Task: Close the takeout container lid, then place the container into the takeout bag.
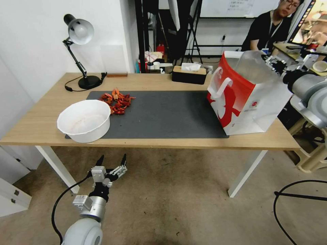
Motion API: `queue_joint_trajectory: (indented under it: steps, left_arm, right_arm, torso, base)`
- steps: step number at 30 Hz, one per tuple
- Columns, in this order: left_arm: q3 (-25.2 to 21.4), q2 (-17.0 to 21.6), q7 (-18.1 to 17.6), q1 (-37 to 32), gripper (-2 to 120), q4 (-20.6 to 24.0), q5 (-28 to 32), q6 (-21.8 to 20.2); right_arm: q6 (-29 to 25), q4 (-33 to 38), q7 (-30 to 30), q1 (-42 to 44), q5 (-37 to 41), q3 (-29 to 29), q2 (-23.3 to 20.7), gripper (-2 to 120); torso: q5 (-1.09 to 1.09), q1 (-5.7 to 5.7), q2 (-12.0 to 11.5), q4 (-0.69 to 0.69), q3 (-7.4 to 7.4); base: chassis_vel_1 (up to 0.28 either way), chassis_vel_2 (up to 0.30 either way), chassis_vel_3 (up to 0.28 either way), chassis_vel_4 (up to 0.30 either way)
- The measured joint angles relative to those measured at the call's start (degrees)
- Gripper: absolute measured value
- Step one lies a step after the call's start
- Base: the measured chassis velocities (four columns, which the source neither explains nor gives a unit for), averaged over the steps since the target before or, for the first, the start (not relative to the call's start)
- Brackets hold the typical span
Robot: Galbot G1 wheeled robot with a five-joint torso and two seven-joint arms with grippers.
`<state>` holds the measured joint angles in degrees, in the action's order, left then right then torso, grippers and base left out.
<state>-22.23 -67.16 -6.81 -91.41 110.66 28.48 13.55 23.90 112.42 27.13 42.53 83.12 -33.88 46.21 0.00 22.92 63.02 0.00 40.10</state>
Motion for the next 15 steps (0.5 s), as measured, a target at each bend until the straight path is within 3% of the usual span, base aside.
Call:
queue_joint_trajectory:
  steps: [2, 4, 5, 6, 9, 10, 11, 13, 15]
  left_arm:
    - [0.0, -0.1, 0.1, -0.1, 100, 0.0, 0.0, 0.1]
    - [-0.1, -0.1, 0.3, -0.2, 100, 0.0, 0.0, 0.3]
    - [-0.2, -0.2, 0.4, -0.4, 100, 0.0, 0.0, 0.4]
    - [-0.2, -0.2, 0.4, -0.4, 100, 0.0, 0.0, 0.4]
    - [-0.5, -0.4, 0.9, -0.8, 100, 0.2, 0.0, 0.8]
    - [-0.5, -0.4, 0.9, -0.8, 100, 0.2, 0.0, 0.8]
    - [-0.7, -0.6, 1.0, -1.0, 100, 0.2, 0.0, 1.1]
    - [-1.1, -0.9, 1.3, -1.4, 100, 0.0, -0.4, 2.4]
    - [-1.2, -1.1, 1.5, -1.6, 100, 0.0, -0.6, 3.0]
  right_arm:
    - [-0.8, 1.0, -1.7, 1.4, -1.5, -0.1, -0.3, 76]
    - [-3.4, 3.6, -7.4, 5.9, -7.5, -0.2, -1.1, 85]
    - [-6.5, 5.2, -12.2, 9.7, -14.2, -0.2, -1.6, 89]
    - [-6.5, 5.2, -12.2, 9.7, -14.2, -0.2, -1.6, 89]
    - [-15.9, 9.1, -20.6, 19.4, -31.6, -0.6, -1.9, 99]
    - [-15.9, 9.1, -20.6, 19.4, -31.6, -0.6, -1.9, 99]
    - [-19.0, 11.4, -22.3, 23.6, -38.5, -0.8, -1.5, 100]
    - [-22.3, 14.0, -22.5, 29.4, -44.3, -0.7, -0.5, 100]
    - [-23.9, 14.8, -22.5, 32.2, -46.6, -0.7, 0.2, 100]
  torso:
    - [-0.02, 0.00, 0.0, 0.01, 0.00]
    - [-0.01, 0.00, 0.0, 0.00, 0.00]
    - [0.00, 0.00, 0.0, 0.00, 0.00]
    - [0.00, 0.00, 0.0, 0.00, 0.00]
    - [0.00, -0.01, 0.0, -0.01, 0.00]
    - [0.00, -0.01, 0.0, -0.01, 0.00]
    - [0.00, -0.01, 0.0, -0.03, 0.00]
    - [-0.02, -0.01, 0.0, 0.01, -0.01]
    - [-0.03, -0.01, 0.0, 0.02, 0.00]
  base:
    - [0.000, 0.000, 0.000, 0.000]
    - [0.000, 0.000, 0.000, 0.000]
    - [0.000, 0.000, 0.000, 0.000]
    - [0.000, 0.000, 0.000, 0.000]
    - [0.000, 0.000, 0.000, 0.000]
    - [0.000, 0.000, 0.000, 0.000]
    - [0.000, 0.000, 0.000, 0.000]
    - [0.000, 0.000, 0.000, 0.000]
    - [0.000, 0.000, 0.000, 0.000]
